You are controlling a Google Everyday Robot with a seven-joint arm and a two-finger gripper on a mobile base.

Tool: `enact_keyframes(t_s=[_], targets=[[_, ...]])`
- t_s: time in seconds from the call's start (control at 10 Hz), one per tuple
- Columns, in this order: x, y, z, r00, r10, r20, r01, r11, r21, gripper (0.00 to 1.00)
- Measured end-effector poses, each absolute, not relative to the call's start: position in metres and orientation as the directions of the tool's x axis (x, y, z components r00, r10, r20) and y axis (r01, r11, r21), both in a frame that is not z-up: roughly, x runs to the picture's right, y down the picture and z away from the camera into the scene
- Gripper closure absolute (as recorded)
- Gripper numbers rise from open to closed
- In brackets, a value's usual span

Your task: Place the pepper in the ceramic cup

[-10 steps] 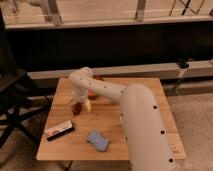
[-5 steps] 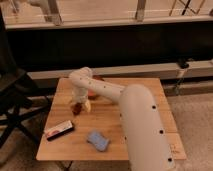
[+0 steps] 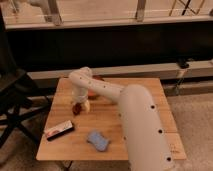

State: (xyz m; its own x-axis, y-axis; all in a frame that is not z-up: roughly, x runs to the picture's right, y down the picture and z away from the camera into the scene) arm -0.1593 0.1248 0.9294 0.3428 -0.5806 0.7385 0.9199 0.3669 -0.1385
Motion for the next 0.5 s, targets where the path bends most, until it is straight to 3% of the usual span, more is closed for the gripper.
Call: enact_keyframes(t_s=[0.2, 0.5], targets=[[-0.1611, 0.1253, 0.9293, 0.34, -0.577, 0.743, 0.921, 0.366, -0.137, 0.35], [-0.1589, 0.1259, 0.9282, 0.338, -0.581, 0.741, 0.922, 0.362, -0.137, 0.61]])
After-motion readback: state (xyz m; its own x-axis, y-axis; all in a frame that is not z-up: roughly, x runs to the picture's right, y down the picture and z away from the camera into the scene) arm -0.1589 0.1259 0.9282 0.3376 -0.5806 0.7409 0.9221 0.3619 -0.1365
